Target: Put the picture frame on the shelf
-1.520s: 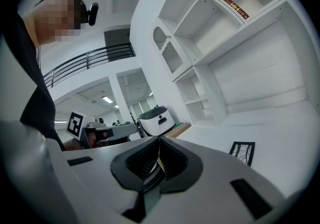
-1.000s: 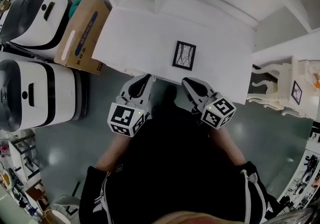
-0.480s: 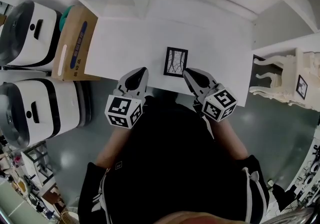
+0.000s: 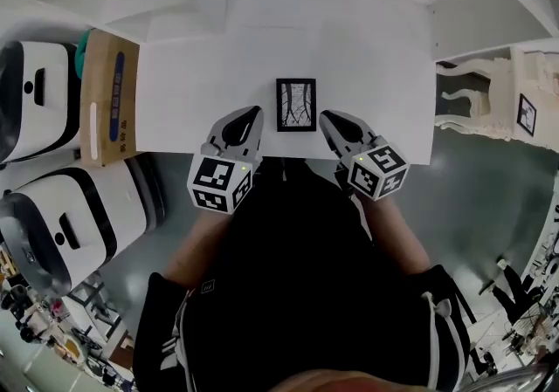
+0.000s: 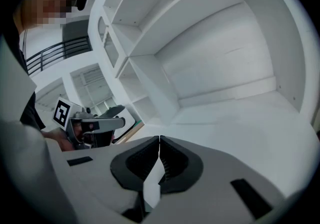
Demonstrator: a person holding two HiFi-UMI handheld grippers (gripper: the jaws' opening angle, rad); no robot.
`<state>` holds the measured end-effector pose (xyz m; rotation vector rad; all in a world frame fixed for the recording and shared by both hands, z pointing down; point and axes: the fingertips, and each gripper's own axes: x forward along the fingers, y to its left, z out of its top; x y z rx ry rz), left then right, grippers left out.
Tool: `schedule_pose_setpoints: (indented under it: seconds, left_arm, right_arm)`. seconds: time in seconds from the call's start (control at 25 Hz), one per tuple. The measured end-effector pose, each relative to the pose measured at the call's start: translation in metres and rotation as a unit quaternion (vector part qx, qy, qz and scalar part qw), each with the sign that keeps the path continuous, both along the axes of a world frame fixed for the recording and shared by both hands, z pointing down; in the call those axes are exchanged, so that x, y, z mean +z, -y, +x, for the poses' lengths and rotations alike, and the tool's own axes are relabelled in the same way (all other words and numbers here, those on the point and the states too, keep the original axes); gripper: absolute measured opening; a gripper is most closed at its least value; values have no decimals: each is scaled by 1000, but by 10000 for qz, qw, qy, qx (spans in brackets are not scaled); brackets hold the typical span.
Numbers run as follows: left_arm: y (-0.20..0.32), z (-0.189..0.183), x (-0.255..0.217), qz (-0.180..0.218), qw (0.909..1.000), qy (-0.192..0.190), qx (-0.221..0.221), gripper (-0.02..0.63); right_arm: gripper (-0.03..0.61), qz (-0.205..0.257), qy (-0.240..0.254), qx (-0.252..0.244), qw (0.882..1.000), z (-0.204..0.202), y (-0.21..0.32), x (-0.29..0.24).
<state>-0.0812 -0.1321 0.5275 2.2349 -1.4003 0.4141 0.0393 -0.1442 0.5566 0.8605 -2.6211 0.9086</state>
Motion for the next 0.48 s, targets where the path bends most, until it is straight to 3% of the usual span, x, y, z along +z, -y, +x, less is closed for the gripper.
schedule_pose_setpoints:
  seconds: [0.24, 0.48]
  left_arm:
    - [17, -3, 38, -306, 9994, -108, 142, 6]
    - [19, 1, 84, -684, 9968, -189, 355, 6]
  right_arm:
    - [20, -456, -310, 338, 9979, 3, 13, 47]
    - [20, -653, -673, 339, 9950, 1, 20, 90]
